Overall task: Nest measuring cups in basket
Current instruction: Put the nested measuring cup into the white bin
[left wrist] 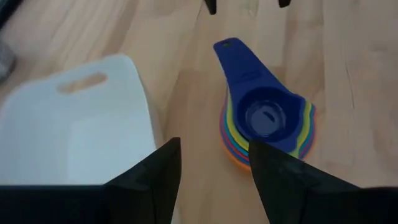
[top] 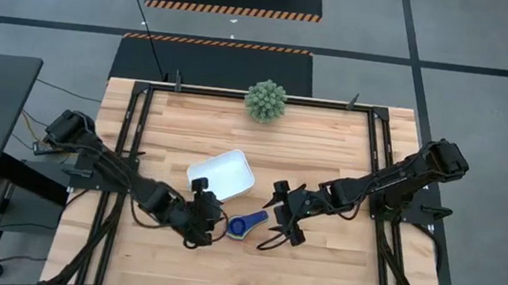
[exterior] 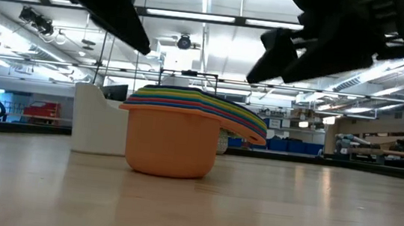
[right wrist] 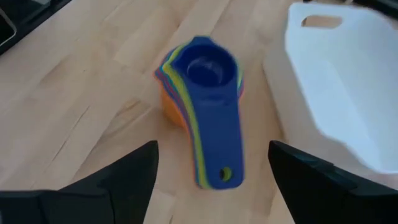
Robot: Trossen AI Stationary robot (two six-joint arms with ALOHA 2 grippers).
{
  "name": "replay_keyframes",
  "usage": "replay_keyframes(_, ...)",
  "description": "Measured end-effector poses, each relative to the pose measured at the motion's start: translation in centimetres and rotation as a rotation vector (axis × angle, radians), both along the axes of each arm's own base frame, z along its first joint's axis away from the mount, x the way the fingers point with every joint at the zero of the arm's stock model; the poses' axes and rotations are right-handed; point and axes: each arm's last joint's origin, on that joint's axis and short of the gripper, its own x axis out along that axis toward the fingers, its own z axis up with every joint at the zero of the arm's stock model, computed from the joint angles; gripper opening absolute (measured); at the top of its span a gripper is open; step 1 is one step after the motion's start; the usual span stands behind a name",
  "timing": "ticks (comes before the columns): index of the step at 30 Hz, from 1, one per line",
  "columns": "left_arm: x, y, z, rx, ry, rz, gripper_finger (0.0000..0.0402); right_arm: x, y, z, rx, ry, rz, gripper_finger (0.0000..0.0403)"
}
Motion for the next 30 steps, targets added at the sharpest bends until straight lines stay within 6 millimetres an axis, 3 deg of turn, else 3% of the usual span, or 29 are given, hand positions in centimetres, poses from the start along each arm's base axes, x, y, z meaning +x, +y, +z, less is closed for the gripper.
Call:
replay_keyframes(8, 0.2, -2.6, -2.4, -0.073, -0.048, 0.080, 0.0192, -0.7, -0.2, -1.5, 0.029, -0.090, 0.002, 0.0318)
replay_keyframes(17, -1.4, -5.2, -2.4, -0.016, -0.178, 0.129, 0.0192, -0.7, 0.4, -2.0, 0.033, -0.141, -0.036, 0.0314)
replay_keyframes(25, -1.7, -5.6, -2.7, -0.096, -0.147, 0.122, 0.0192, 1.9, 2.7, -2.6, -0.038, -0.128, -0.003, 0.0314)
replay_keyframes(30, -1.7, -6.0, -3.1, -0.164, -0.104, 0.101, 0.0192, 3.8, 3.1, -2.6, -0.056, -0.084, -0.010, 0.0313)
